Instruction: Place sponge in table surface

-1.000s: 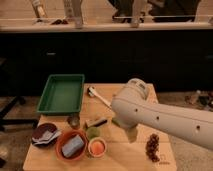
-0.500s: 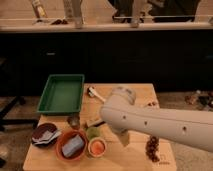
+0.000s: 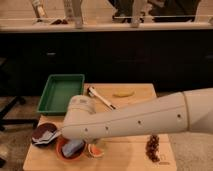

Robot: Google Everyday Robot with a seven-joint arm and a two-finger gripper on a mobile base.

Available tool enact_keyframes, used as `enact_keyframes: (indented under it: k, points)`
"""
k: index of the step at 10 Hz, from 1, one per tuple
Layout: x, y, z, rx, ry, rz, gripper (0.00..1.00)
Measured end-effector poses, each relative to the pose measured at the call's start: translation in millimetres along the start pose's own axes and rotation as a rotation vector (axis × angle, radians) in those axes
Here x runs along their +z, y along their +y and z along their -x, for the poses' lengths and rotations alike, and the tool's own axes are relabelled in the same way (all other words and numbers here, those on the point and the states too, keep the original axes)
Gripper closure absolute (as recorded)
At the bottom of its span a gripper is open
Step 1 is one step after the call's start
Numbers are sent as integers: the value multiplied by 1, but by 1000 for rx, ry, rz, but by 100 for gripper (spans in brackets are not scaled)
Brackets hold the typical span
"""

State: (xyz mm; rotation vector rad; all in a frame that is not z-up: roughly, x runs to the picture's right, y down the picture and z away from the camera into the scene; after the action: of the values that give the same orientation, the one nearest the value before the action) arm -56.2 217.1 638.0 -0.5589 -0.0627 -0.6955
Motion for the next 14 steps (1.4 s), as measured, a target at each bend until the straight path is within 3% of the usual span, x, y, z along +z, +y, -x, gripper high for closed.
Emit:
enact_keyframes:
  k: [3,11,14]
  points:
    - [7,-11,28,22,22,10,20]
    - [14,-11,30,29,4,18,20]
    - [19,-24,52,-20,-3,28,20]
